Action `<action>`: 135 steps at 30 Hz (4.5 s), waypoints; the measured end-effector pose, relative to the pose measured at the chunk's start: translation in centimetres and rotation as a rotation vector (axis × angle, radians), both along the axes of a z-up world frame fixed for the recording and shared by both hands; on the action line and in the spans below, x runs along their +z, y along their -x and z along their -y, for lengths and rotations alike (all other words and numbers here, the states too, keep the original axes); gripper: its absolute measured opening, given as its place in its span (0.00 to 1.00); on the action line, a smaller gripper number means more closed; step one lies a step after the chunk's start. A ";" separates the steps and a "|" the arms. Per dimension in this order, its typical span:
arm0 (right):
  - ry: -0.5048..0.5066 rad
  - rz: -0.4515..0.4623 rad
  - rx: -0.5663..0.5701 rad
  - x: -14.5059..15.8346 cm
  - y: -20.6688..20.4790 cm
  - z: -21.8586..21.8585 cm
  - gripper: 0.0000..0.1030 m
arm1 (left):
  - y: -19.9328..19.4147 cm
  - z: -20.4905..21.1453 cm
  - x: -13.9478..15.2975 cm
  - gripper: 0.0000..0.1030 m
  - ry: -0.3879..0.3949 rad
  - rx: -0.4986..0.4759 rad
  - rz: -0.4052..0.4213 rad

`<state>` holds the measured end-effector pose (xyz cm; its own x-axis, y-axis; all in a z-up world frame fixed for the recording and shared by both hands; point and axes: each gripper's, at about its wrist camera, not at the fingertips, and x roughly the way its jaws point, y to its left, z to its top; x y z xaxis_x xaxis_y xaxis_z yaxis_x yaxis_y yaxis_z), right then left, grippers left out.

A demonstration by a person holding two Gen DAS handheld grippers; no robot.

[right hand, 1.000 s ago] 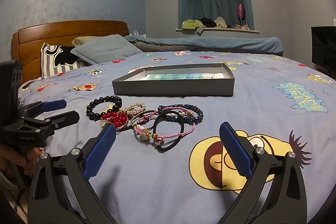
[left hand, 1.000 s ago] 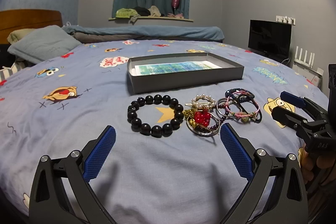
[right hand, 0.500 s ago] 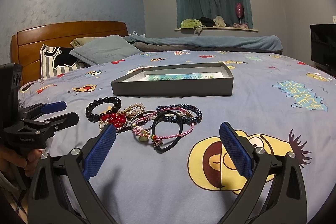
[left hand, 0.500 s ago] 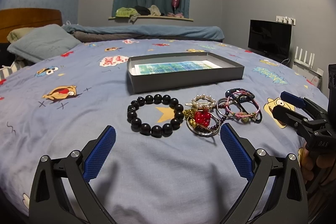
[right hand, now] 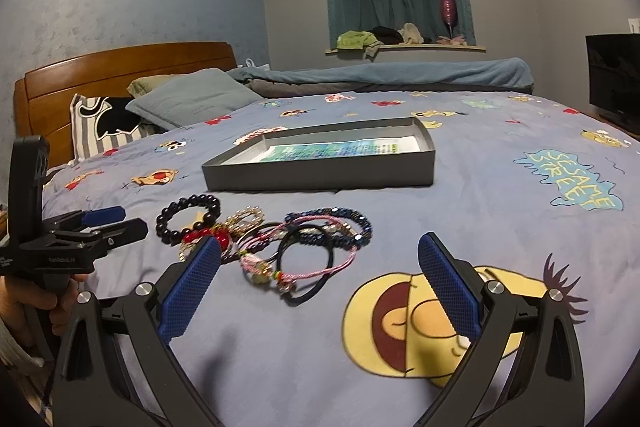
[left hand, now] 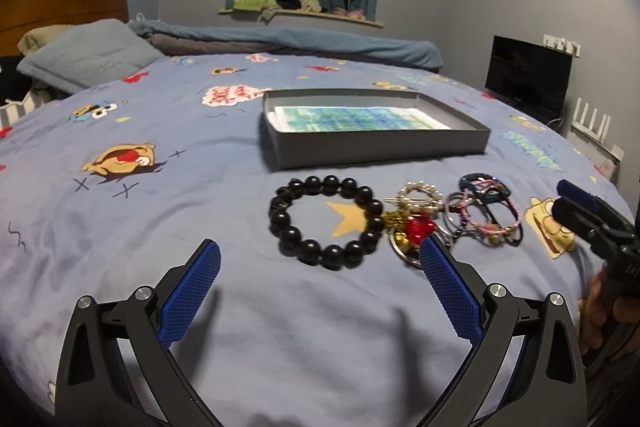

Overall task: Organize jewelry
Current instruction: 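Close the left gripper on the black bead bracelet while the right gripper grasps the black hair tie, then carry both items into the gray box and open both grippers, then return to the pile and close the left gripper on the red beaded necklace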

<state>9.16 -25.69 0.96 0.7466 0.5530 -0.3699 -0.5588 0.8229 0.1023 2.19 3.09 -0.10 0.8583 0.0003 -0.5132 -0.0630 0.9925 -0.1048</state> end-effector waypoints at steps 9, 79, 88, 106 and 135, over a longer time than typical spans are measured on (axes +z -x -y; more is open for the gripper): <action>0.043 -0.039 -0.028 0.5 -2.1 0.2 0.95 | -2.1 -2.4 0.1 0.92 0.055 0.027 -0.043; -0.030 0.016 0.036 4.4 -7.7 -3.2 0.03 | -7.5 -1.9 5.8 0.15 0.050 -0.137 0.212; -0.040 0.005 0.005 5.0 -12.0 -3.8 0.03 | -10.6 -2.2 7.7 0.15 0.095 -0.135 0.275; 0.080 -0.159 -0.034 2.1 -18.6 -7.6 0.03 | -18.6 -2.4 4.7 0.15 0.145 -0.109 0.074; 0.018 -0.109 -0.045 2.8 -16.5 -5.1 0.62 | -16.6 -3.3 2.9 0.90 0.026 -0.022 -0.013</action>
